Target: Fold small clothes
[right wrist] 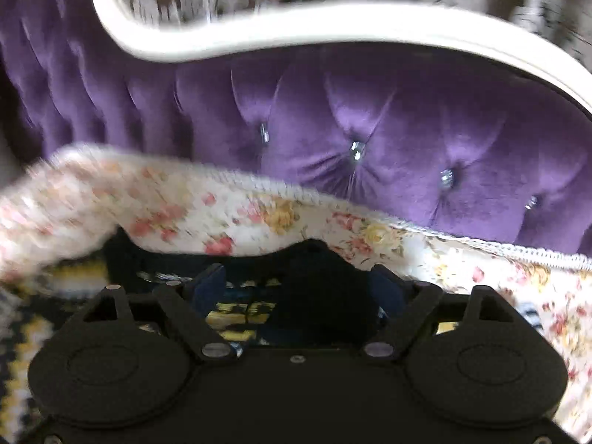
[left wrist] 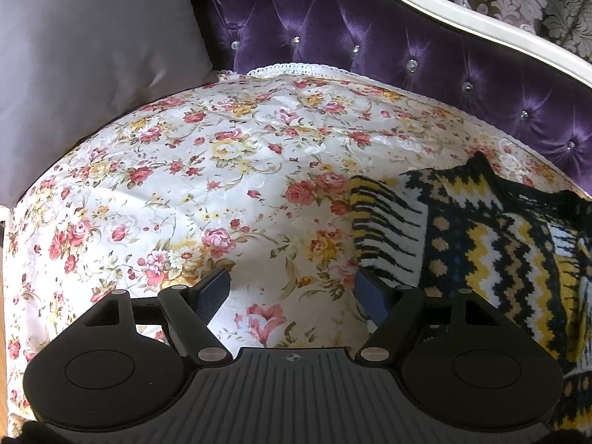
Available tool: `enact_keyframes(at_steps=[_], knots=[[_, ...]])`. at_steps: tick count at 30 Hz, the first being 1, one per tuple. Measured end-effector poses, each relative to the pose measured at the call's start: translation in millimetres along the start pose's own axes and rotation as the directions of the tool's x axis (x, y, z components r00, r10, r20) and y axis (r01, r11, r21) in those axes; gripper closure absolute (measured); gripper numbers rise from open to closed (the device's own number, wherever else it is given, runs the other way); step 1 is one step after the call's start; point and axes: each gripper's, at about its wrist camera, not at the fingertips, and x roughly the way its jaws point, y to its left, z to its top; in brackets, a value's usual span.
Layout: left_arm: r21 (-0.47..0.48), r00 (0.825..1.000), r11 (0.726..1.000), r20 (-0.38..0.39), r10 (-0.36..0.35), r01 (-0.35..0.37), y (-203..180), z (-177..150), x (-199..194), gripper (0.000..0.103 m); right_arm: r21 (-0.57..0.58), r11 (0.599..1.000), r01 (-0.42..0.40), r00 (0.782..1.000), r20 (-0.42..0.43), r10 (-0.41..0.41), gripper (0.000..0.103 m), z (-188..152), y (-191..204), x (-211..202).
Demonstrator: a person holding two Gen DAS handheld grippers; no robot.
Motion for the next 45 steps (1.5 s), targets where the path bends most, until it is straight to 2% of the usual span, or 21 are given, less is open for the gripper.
enact_keyframes(at_steps=[1,2,3,5,7,9,11,12,14,16,18,19,21,23,27,30,31,32,34,40,45], knots=[[-0.004,1.0,1.0,-0.001,-0.002,0.002,0,0,0,0.03,-0.019,0.999,0.027,0.999,-0.022,-0.027,0.033,-1,3,7],[-0.01,1.0,1.0,0.0,-0.006,0.006,1,0,-1,0.03,-0.026,0.999,0.042,0.999,-0.032,-0.043,0.064,-3,3,10],[-0.015,1.0,1.0,0.004,-0.007,0.008,1,0,-2,0.03,-0.019,0.999,0.042,0.999,-0.033,-0.043,0.072,-4,-1,8],[-0.017,1.0,1.0,0.016,-0.007,0.007,1,0,-5,0.03,0.055,0.998,-0.041,0.999,0.023,0.04,0.08,-2,-18,-12],[-0.017,1.0,1.0,0.022,-0.004,0.004,1,0,-7,0.03,0.128,0.975,-0.183,0.975,0.15,0.164,0.081,3,-37,-45],[-0.023,1.0,1.0,0.022,-0.006,0.007,1,-1,-7,0.03,0.172,0.928,-0.331,0.911,0.316,0.266,0.081,3,-62,-85],[-0.024,1.0,1.0,0.022,-0.006,0.006,2,-1,-8,0.03,0.192,0.89,-0.413,0.842,0.454,0.293,0.081,-8,-90,-117],[-0.024,1.0,1.0,0.023,-0.005,0.005,1,0,-8,0.03,0.21,0.882,-0.422,0.833,0.473,0.286,0.081,-16,-102,-124],[-0.017,1.0,1.0,0.024,-0.004,0.004,0,-1,-8,0.03,0.265,0.884,-0.384,0.869,0.428,0.249,0.08,-35,-124,-116],[-0.013,1.0,1.0,0.021,-0.003,0.003,0,-2,-8,0.03,0.312,0.9,-0.303,0.928,0.311,0.204,0.077,-59,-140,-94],[-0.01,1.0,1.0,0.017,-0.002,0.003,0,-2,-7,0.03,0.341,0.901,-0.268,0.959,0.187,0.214,0.071,-80,-150,-73],[-0.009,1.0,1.0,0.016,0.0,0.0,0,-2,-7,0.03,0.358,0.896,-0.261,0.963,0.155,0.219,0.069,-88,-152,-69],[-0.012,1.0,1.0,0.016,0.002,-0.002,-1,-2,-6,0.03,0.403,0.872,-0.279,0.959,0.161,0.233,0.053,-99,-159,-70],[-0.012,1.0,1.0,0.015,0.002,-0.001,-1,-2,-6,0.03,0.451,0.839,-0.306,0.95,0.199,0.239,0.03,-102,-167,-76],[-0.011,1.0,1.0,0.015,-0.003,0.003,0,-2,-5,0.03,0.474,0.829,-0.296,0.954,0.19,0.232,0.03,-93,-173,-74],[-0.023,1.0,1.0,0.019,-0.001,0.001,4,0,-6,0.03,0.448,0.865,-0.227,0.974,0.083,0.212,0.036,-82,-164,-59],[-0.03,1.0,1.0,0.021,0.002,-0.001,5,0,-7,0.03,0.428,0.879,-0.212,0.977,0.06,0.207,0.046,-84,-161,-60],[-0.038,1.0,0.999,0.022,0.004,-0.003,8,1,-7,0.03,0.402,0.895,-0.191,0.981,0.036,0.193,0.063,-84,-157,-57],[-0.052,1.0,0.999,0.025,0.005,-0.004,12,2,-8,0.03,0.359,0.915,-0.186,0.982,0.034,0.186,0.083,-84,-151,-60],[0.022,0.998,1.0,0.059,0.009,-0.01,14,-5,-19,0.03,0.274,0.923,-0.27,0.953,0.21,0.216,0.087,-60,-143,-100],[0.192,0.987,0.973,0.071,-0.145,0.129,1,-22,-34,0.03,0.232,0.948,-0.216,0.952,0.267,0.151,0.088,-34,-147,-114]])
